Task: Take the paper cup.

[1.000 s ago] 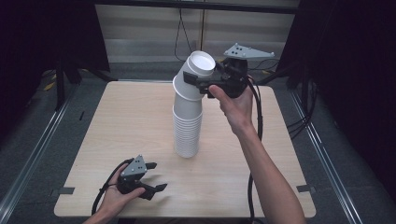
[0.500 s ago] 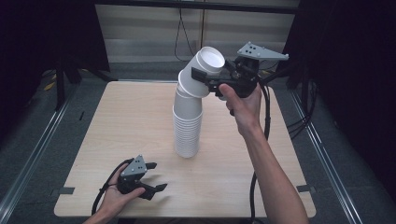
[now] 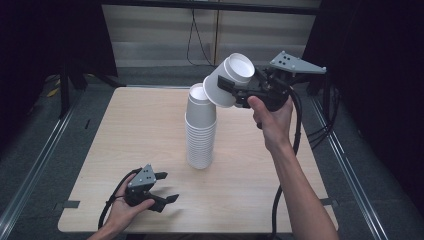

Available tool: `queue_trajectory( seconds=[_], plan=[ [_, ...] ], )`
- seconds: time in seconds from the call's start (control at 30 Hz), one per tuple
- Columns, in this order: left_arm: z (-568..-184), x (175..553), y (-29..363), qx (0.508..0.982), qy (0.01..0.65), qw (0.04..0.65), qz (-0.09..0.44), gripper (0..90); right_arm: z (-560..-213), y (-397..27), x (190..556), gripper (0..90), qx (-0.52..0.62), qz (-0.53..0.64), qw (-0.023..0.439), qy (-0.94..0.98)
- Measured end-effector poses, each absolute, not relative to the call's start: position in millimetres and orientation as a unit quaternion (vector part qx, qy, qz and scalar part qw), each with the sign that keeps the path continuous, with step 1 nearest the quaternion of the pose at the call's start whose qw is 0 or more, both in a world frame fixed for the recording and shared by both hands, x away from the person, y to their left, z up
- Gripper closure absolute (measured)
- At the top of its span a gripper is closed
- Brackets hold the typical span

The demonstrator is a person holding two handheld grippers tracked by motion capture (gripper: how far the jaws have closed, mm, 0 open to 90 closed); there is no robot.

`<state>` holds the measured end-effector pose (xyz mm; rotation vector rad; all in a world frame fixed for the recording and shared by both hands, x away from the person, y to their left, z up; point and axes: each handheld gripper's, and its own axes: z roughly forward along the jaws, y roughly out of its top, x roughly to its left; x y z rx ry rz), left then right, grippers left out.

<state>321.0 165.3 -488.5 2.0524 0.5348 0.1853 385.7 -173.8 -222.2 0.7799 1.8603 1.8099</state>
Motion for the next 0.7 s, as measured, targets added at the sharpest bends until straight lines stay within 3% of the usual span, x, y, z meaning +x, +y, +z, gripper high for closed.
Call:
queue_trajectory(
  seconds=[0.4,0.7],
  plan=[
    [-487,327,163,0.833,0.245,0.49,0.085,15.7,-233,-203,369,21.3,0.284,0.646,0.227,0.671],
    [-483,328,158,0.829,0.245,0.497,0.08,15.8,-260,-212,367,21.2,0.298,0.633,0.222,0.679]
  ],
)
